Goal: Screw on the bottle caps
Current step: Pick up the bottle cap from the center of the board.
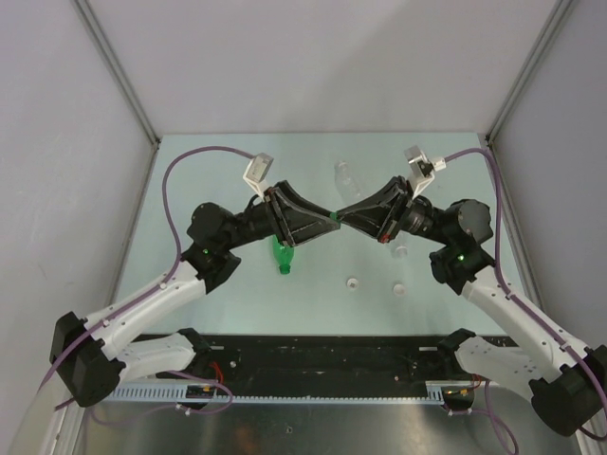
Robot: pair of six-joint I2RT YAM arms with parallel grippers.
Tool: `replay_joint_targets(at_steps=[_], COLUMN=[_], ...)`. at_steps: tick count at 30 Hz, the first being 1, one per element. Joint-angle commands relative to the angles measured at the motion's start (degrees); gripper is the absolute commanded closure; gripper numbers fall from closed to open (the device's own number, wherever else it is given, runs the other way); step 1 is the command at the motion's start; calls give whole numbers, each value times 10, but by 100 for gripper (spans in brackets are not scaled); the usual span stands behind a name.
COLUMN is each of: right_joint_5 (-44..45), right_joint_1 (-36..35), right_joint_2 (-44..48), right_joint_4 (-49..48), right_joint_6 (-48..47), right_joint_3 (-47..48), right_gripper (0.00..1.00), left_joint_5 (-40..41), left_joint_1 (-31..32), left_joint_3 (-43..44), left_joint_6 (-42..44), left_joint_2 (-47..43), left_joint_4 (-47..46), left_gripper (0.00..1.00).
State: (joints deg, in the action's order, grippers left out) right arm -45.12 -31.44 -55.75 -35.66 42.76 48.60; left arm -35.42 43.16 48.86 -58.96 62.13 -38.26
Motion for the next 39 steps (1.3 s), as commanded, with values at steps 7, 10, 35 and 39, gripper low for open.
replay_joint_targets(at_steps=[7,10,35,39], right_joint_5=[-2,-1,83,98], right_joint_1=[-3,-4,20,31], right_joint_2=[10,13,57,70], right_joint_4=[18,26,191,219], right_joint_6=[-28,-36,-131,-140], right_joint_3=[4,4,4,4], right_gripper=[100,100,36,25], left_joint_5=[-3,-2,58,58], left_joint_1=[7,7,-15,-33], left_joint_3=[3,1,-65,-78], left_joint_6=[-10,-11,3,7], left_joint_2=[-16,-17,-52,-56], left_joint_4=[-32,-33,-22,-6], left_gripper=[53,55,100,100])
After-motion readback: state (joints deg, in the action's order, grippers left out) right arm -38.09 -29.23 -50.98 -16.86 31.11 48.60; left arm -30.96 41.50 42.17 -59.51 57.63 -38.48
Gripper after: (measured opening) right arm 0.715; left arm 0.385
